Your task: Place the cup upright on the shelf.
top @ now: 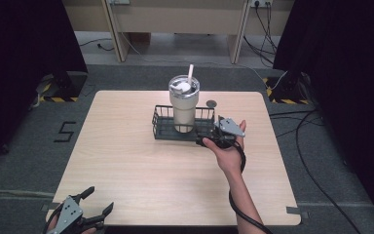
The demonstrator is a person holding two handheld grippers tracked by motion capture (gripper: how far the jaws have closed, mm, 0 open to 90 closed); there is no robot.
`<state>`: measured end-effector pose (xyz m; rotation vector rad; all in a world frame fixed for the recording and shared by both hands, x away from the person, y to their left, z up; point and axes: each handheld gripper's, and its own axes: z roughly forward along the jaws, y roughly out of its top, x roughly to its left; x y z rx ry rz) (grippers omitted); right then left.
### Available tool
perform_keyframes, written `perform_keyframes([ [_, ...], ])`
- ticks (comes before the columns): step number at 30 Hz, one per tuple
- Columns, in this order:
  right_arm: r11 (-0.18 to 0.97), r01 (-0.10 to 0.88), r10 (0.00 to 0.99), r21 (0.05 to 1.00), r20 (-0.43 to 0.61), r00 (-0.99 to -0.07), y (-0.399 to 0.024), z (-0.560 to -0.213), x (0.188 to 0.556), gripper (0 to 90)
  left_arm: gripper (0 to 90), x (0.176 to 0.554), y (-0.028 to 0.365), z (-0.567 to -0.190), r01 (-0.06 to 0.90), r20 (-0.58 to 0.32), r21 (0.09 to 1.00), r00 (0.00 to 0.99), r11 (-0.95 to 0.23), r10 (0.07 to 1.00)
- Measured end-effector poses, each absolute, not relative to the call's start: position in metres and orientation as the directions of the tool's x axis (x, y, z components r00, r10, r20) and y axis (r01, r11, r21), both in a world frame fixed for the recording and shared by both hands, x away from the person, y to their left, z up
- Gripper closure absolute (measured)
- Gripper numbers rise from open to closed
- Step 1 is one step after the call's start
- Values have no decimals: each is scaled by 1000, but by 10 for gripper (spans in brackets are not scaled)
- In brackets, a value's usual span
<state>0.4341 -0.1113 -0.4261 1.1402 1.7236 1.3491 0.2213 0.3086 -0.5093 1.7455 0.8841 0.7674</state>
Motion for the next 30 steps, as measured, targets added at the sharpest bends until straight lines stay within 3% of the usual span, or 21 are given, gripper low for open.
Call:
perform_keyframes([
  [30,107,257,948,960,-20,-318,-168,-440,402,74,154,221,308,-509,214,98,945,531,-245,842],
])
